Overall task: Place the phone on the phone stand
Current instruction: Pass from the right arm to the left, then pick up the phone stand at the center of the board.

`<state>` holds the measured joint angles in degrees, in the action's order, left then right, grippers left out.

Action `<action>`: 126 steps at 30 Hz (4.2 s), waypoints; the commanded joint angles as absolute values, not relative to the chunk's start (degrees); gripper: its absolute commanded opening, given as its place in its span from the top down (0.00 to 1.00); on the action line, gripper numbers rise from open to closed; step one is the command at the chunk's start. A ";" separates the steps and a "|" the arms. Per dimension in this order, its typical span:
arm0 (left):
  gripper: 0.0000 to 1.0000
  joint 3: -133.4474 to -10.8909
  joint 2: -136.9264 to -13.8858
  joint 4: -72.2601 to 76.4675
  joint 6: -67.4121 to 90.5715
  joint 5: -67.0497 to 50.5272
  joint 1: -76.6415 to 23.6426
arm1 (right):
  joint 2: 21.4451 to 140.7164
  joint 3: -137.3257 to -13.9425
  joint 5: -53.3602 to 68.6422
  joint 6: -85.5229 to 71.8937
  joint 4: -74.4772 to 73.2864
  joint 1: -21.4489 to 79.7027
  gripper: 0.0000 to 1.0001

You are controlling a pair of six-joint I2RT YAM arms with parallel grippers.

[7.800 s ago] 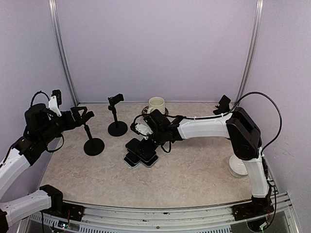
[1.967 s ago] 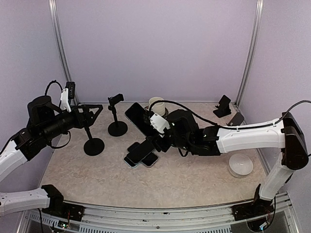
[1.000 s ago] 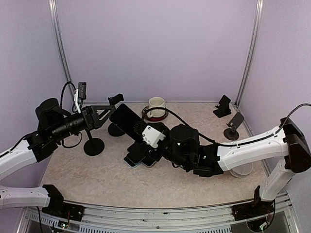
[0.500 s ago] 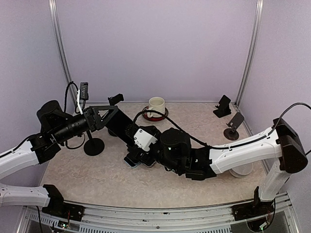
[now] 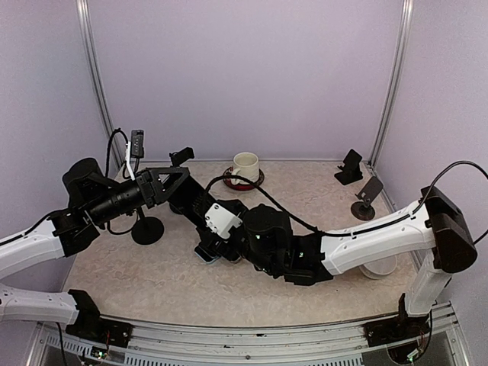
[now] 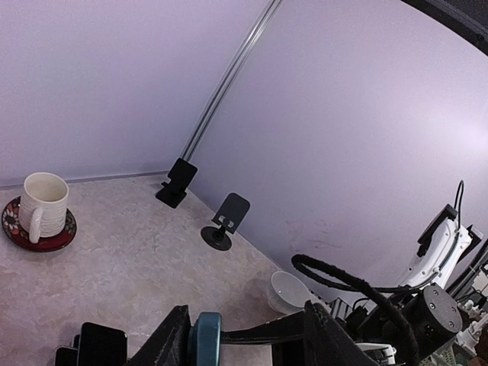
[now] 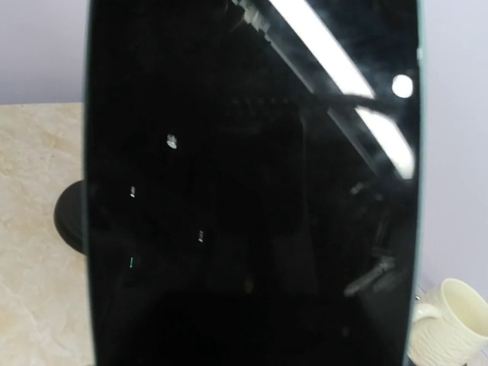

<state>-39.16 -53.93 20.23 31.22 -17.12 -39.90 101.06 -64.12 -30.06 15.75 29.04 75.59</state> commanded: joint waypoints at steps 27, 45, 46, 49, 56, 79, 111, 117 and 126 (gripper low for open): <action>0.86 -39.02 -55.11 22.44 28.49 -16.19 -40.25 | 102.55 -67.23 -29.52 14.07 32.07 76.18 0.63; 0.86 -38.67 -54.59 22.39 27.74 -15.14 -40.17 | 103.53 -67.48 -28.82 13.36 31.98 76.20 0.63; 0.88 -38.67 -54.58 22.28 27.69 -15.04 -40.17 | 103.54 -67.42 -28.95 13.27 31.96 76.20 0.63; 0.96 -38.58 -54.41 21.98 27.54 -14.58 -40.18 | 103.45 -67.23 -29.04 13.03 31.77 76.20 0.63; 1.00 -38.71 -54.15 21.21 27.17 -13.91 -40.17 | 102.12 -66.61 -28.43 12.92 31.41 76.16 0.36; 1.00 -47.86 -50.01 5.80 21.36 -1.16 -37.02 | 93.84 -64.76 -11.85 4.19 23.58 68.73 0.00; 1.00 -48.99 -45.67 0.38 19.73 3.53 -25.62 | 138.42 -123.94 14.30 1.14 9.01 46.46 0.27; 1.00 -48.79 -44.81 0.00 20.29 2.62 -25.66 | 142.20 -125.99 12.53 4.66 15.47 46.32 0.31; 1.00 -48.86 -44.98 0.59 20.83 2.09 -25.66 | 150.31 -132.05 13.42 5.53 25.04 46.23 0.39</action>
<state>-48.47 -45.56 -2.50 20.34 2.98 -26.00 145.84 -127.55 12.34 4.58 19.38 46.06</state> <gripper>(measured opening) 0.090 0.625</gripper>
